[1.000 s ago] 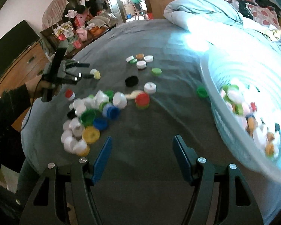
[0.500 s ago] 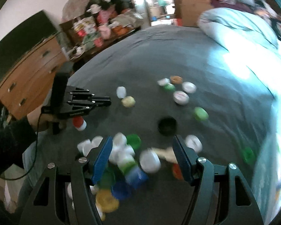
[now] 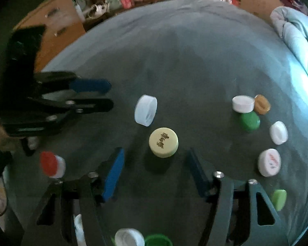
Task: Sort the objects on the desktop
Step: 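Grasp a yellow printed cap with the right gripper while the left grasps a white cap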
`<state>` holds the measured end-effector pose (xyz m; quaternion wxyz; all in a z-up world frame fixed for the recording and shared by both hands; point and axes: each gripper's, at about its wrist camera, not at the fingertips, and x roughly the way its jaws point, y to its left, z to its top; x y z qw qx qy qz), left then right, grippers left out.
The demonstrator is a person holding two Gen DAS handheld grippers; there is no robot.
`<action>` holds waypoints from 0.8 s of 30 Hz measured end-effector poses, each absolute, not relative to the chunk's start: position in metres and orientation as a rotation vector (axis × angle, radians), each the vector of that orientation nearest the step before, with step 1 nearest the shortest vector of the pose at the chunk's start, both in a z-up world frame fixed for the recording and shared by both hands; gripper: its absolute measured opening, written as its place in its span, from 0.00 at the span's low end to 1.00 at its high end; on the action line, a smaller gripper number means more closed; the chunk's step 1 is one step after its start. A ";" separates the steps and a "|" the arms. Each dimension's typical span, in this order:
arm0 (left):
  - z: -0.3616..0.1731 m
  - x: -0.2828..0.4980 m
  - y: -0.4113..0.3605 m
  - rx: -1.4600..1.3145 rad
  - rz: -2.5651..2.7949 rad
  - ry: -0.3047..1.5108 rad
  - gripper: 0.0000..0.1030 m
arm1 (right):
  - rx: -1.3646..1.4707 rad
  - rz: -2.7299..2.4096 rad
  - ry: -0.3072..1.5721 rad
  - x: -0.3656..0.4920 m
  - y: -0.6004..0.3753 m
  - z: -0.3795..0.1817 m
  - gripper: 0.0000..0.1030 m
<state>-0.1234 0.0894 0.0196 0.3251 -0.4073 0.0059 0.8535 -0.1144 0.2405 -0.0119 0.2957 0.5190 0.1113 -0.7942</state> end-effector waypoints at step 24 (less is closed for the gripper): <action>0.016 -0.124 0.171 -0.992 2.019 0.493 0.33 | 1.202 -2.235 -0.153 -0.054 0.341 0.046 0.23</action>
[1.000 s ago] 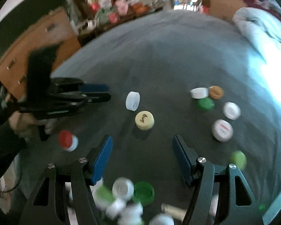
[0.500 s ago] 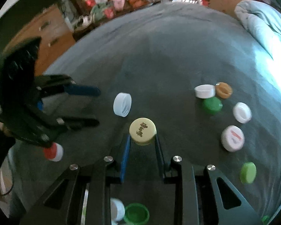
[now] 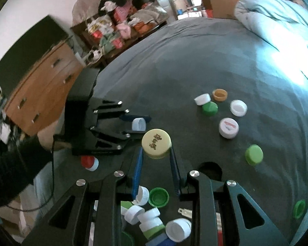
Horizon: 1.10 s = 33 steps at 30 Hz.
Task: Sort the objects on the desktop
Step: 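Grasp a yellow printed cap with the right gripper while the left grasps a white cap, then carry both caps over the blue basket and release them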
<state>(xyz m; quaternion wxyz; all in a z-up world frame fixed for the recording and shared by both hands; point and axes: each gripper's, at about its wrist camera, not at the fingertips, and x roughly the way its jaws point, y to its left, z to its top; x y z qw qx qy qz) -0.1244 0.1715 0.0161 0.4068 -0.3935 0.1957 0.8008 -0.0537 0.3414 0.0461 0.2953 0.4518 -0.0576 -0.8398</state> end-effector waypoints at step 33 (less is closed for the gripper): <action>0.215 0.017 0.427 -0.798 2.109 0.453 0.33 | 0.860 -2.888 -0.177 0.089 0.581 0.221 0.23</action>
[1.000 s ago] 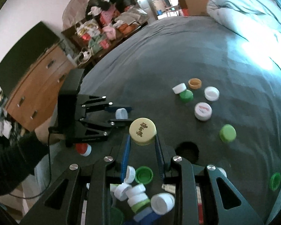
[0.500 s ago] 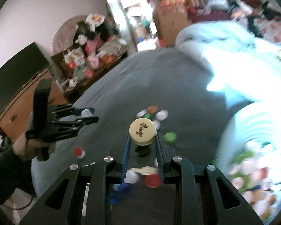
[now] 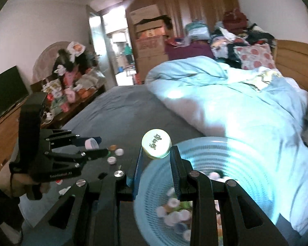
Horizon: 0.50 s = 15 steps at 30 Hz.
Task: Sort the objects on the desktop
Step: 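Carry both caps over the blue basket and release them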
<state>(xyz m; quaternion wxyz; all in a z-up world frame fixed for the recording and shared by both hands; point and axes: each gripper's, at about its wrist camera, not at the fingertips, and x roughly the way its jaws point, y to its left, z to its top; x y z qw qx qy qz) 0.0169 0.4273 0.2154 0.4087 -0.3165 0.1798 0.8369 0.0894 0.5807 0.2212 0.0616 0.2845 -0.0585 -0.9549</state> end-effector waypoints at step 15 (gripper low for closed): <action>0.191 0.039 0.543 -0.947 1.947 0.599 0.33 | 1.036 -2.920 -0.252 0.107 0.650 0.205 0.23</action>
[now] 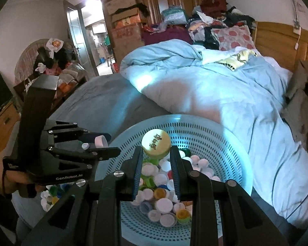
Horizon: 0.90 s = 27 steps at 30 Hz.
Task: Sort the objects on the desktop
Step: 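Carry both caps over the blue basket and release them, then return both grippers to the cap pile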
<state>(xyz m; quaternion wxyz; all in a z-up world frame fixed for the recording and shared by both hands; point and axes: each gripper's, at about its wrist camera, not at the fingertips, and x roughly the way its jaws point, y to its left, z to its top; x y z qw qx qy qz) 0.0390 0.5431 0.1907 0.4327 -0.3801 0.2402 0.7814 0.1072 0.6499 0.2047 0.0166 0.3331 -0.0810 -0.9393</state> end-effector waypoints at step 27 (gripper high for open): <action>0.184 0.024 0.178 -0.883 2.556 0.223 0.95 | 1.090 -2.709 -0.344 0.179 0.592 0.133 0.71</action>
